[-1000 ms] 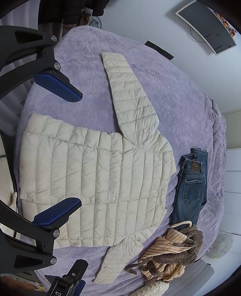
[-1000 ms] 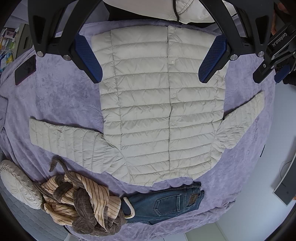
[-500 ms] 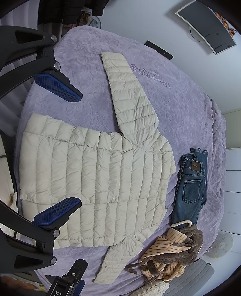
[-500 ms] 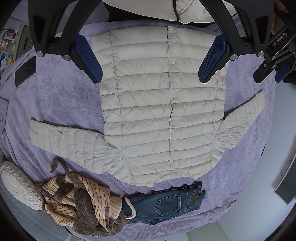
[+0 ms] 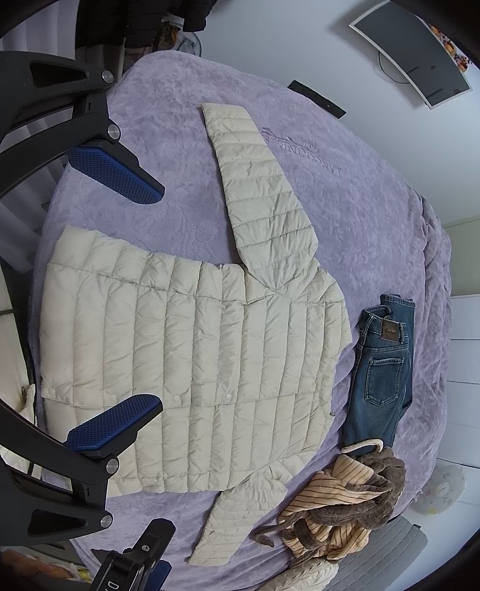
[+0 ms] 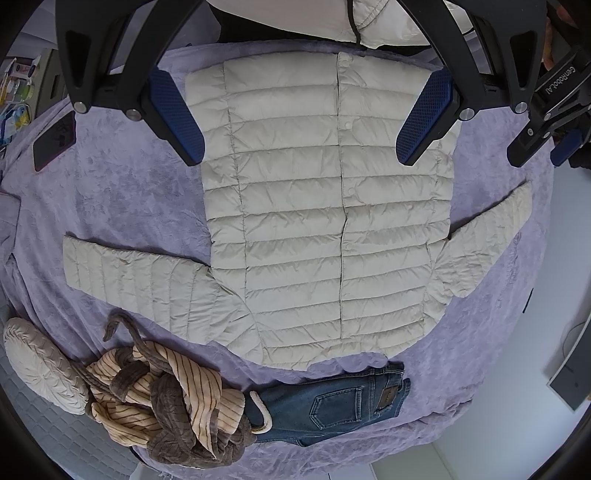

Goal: Fold large clothes

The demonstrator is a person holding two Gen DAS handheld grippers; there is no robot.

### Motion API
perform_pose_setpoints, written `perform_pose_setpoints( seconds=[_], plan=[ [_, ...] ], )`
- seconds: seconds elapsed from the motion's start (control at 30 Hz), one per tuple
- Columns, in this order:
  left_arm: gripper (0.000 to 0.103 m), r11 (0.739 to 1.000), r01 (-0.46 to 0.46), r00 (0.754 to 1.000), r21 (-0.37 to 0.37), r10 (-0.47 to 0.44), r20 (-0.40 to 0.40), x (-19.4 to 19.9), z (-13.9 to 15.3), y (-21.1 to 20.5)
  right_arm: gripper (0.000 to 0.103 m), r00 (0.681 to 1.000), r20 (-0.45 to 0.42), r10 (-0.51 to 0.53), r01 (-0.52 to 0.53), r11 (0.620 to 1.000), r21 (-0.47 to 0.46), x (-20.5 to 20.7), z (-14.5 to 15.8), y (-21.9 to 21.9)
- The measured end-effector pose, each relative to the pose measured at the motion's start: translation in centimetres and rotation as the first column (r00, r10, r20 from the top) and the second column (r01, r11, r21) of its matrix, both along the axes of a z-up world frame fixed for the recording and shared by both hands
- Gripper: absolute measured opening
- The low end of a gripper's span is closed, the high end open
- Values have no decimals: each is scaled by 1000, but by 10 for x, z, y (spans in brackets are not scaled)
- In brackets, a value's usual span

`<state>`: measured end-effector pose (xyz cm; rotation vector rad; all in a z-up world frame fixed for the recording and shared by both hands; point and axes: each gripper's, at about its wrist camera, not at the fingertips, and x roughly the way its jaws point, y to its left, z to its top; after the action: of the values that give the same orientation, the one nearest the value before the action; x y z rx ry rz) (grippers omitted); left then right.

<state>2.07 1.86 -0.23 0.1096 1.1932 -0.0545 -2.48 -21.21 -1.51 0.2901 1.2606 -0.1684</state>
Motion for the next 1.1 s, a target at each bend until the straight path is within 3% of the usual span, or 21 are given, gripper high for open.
perform_pose_setpoints(
  seconds=[1.1],
  plan=[
    [103, 1000, 1, 1000, -11, -1, -2, -4, -3, -3, 103, 1000, -8, 14, -14, 1000, -19, 1, 10, 6]
  ],
)
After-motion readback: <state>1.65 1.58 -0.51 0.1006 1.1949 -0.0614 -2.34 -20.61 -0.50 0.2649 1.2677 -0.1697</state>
